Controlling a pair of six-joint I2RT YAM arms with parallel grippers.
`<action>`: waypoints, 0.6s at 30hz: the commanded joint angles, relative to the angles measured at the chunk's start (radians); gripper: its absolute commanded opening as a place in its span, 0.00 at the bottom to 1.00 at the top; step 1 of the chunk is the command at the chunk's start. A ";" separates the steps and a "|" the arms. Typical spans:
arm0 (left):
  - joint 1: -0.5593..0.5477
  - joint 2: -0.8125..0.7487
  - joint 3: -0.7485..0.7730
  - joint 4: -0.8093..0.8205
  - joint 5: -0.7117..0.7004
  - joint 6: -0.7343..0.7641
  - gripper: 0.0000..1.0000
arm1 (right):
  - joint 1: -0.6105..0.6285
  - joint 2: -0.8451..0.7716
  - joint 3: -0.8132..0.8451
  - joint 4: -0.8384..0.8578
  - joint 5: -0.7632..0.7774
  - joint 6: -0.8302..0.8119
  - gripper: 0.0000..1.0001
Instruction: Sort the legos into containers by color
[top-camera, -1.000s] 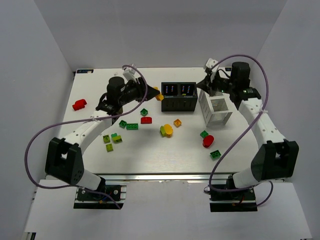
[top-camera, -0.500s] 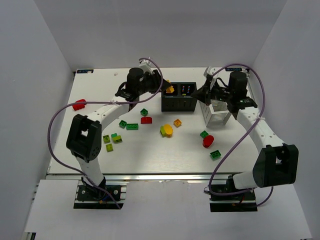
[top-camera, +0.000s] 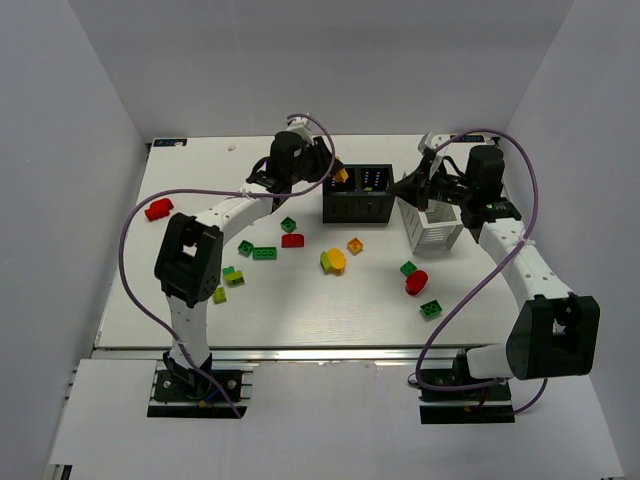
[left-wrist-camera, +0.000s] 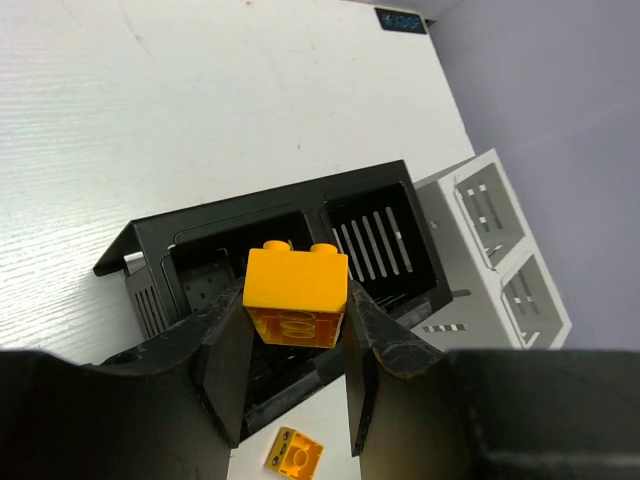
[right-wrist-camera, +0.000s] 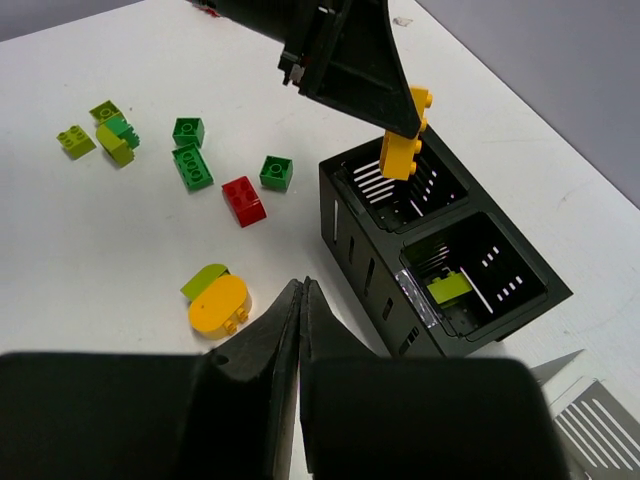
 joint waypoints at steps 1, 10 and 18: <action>-0.010 0.004 0.062 -0.033 -0.036 0.020 0.27 | -0.009 -0.028 -0.007 0.045 -0.027 0.018 0.04; -0.020 0.035 0.097 -0.067 -0.047 0.035 0.43 | -0.017 -0.028 -0.012 0.060 -0.029 0.035 0.11; -0.024 0.024 0.080 -0.070 -0.059 0.044 0.49 | -0.018 -0.028 -0.018 0.058 -0.033 0.041 0.16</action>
